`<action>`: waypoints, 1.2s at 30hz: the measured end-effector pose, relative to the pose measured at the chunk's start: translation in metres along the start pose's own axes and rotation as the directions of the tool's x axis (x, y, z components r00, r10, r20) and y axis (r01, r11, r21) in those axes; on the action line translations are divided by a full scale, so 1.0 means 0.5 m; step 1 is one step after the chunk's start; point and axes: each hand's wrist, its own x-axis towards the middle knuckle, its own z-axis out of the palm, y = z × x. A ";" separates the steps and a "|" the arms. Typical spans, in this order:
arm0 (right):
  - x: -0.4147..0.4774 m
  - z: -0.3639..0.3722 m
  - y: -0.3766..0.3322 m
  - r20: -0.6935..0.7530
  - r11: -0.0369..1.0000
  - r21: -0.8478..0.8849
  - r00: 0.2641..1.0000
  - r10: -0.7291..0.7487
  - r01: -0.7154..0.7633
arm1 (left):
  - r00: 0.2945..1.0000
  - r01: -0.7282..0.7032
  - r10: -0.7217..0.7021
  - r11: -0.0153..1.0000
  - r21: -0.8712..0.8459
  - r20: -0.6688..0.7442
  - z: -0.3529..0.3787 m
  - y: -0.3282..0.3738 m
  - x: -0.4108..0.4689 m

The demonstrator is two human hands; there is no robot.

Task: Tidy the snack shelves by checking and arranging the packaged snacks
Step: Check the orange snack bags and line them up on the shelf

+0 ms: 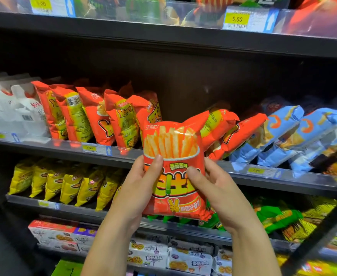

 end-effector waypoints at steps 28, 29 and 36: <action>-0.016 0.008 0.020 -0.101 0.971 0.163 0.976 0.191 -0.173 | 0.991 0.131 -0.131 0.988 -0.076 0.015 -0.037 -0.010 -0.019; -0.015 0.011 0.019 -0.093 0.967 0.180 0.975 0.200 -0.181 | 0.991 0.131 -0.131 0.989 -0.074 0.004 -0.037 -0.008 -0.021; -0.010 0.040 0.018 -0.015 0.905 0.363 0.969 0.245 -0.223 | 0.999 0.029 -0.027 0.998 -0.049 0.042 -0.044 0.000 -0.023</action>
